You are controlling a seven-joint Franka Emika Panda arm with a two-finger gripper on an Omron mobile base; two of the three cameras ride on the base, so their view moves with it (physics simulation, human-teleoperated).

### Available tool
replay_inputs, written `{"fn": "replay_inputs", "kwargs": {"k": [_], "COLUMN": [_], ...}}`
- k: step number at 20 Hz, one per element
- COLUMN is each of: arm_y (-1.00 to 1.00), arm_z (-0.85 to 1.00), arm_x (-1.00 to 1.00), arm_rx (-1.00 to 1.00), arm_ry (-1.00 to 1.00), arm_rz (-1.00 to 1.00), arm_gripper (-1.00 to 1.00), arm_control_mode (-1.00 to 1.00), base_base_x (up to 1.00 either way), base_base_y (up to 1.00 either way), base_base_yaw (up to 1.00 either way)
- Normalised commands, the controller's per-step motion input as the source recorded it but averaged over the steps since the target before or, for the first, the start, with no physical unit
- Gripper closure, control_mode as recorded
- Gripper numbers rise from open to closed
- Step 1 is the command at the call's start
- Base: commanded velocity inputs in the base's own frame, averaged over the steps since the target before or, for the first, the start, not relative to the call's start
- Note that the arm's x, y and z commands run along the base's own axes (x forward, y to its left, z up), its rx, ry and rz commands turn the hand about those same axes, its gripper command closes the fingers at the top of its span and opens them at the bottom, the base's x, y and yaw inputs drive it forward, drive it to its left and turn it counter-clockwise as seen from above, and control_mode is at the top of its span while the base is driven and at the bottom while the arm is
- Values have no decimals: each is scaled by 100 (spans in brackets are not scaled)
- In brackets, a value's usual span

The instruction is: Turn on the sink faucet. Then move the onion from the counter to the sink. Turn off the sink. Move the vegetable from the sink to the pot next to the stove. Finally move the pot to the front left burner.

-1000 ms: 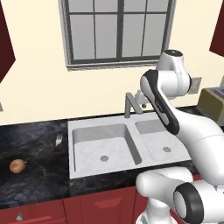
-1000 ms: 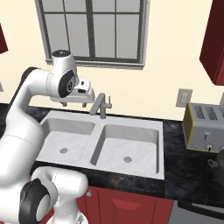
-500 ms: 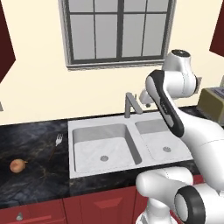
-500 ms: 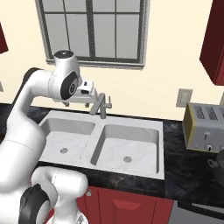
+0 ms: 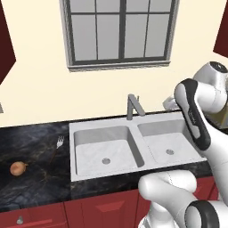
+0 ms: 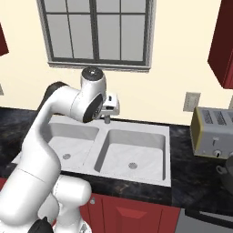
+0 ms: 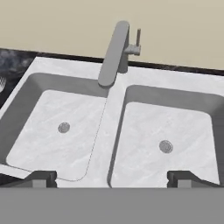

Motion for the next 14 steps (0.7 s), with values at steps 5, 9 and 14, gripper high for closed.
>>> {"fn": "replay_inputs", "kwargs": {"k": [5, 9, 14], "arm_y": [-42, -28, -44], "arm_z": [-20, -17, -24], "arm_x": [18, 26, 7], "arm_rx": [0, 0, 7], "arm_ry": [-4, -1, -8], "arm_rz": [10, 15, 20], "arm_gripper": [-100, -100, -100], "arm_control_mode": [-100, -100, -100], "base_base_x": [0, 0, 0], "base_base_y": [0, 0, 0], "base_base_yaw": [0, 0, 0]}}
